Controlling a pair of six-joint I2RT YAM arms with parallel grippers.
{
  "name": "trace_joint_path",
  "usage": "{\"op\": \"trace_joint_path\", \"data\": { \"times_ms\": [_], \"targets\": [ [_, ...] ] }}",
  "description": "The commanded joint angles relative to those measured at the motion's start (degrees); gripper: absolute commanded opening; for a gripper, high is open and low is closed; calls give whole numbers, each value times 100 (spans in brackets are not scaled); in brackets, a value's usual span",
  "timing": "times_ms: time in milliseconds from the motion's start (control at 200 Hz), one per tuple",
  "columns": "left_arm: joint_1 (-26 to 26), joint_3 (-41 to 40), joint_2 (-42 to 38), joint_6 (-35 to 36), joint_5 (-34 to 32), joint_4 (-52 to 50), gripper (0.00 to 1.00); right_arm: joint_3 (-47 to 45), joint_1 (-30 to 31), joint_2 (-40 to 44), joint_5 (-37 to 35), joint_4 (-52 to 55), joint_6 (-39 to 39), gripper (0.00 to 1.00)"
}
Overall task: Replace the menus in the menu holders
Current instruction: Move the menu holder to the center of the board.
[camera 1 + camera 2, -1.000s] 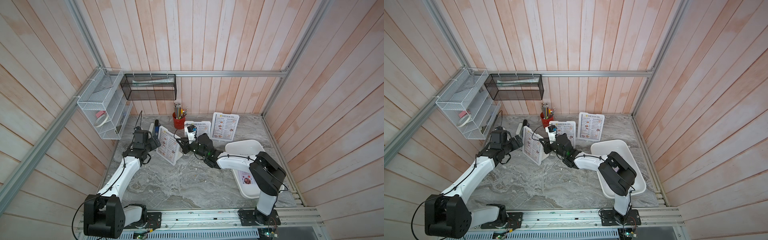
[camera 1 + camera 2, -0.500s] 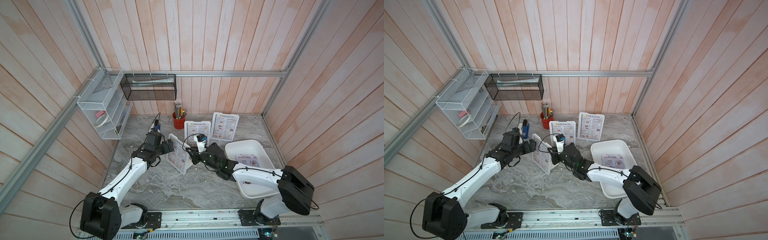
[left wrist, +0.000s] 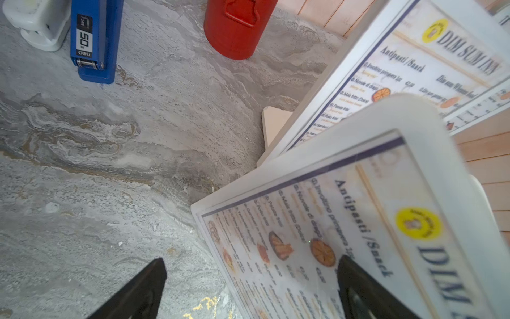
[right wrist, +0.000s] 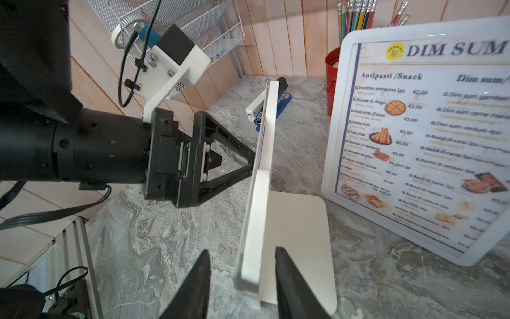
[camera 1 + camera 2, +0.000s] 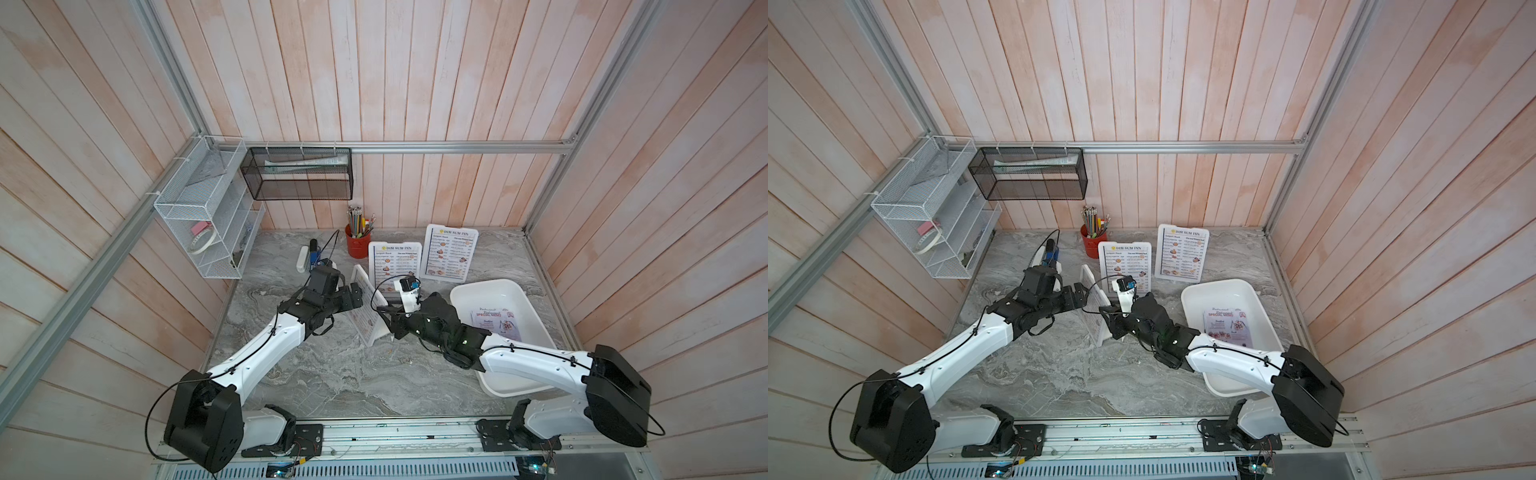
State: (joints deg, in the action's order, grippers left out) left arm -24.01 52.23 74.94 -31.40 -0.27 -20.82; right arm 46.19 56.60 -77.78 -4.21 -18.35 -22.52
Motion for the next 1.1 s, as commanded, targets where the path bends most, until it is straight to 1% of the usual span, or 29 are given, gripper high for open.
{"op": "trace_joint_path", "data": {
  "times_ms": [0, 180, 260, 305, 345, 460, 495, 555, 620, 750, 860, 945, 1095],
  "targets": [
    [134, -33, -48, 149, -231, -91, 99, 565, 26, 186, -188, 783, 170, 44],
    [393, 43, -198, 473, -523, -335, 100, 1827, 10, -307, -485, 2251, 511, 43],
    [484, -63, -415, 630, -691, -181, 100, 2258, -64, -551, -511, 2631, 575, 40],
    [502, -186, -597, 706, -846, 15, 100, 2441, -153, -658, -400, 2762, 558, 38],
    [531, -312, -776, 689, -979, 183, 100, 2579, -245, -739, -254, 2846, 527, 37],
    [674, -563, -1192, 210, -1473, 316, 100, 2997, -457, -977, 118, 3089, 464, 36],
    [735, -623, -1273, 217, -1431, 358, 100, 3154, -495, -1071, 205, 3184, 467, 36],
    [853, -607, -1264, 366, -1135, 323, 100, 3431, -530, -1244, 294, 3350, 523, 35],
    [865, -453, -1081, 474, -953, 87, 100, 3747, -544, -1436, 409, 3542, 570, 34],
    [855, -239, -704, 365, -610, -404, 100, 4238, -558, -1802, 580, 3875, 592, 29],
    [848, -257, -598, 245, -540, -584, 100, 4455, -573, -2001, 655, 4029, 565, 26],
    [820, -249, -580, 280, -465, -665, 100, 4578, -588, -2143, 647, 4157, 572, 25],
    [738, -92, -533, 365, -531, -917, 100, 4683, -641, -2293, 640, 4251, 569, 22]
  ]
}}
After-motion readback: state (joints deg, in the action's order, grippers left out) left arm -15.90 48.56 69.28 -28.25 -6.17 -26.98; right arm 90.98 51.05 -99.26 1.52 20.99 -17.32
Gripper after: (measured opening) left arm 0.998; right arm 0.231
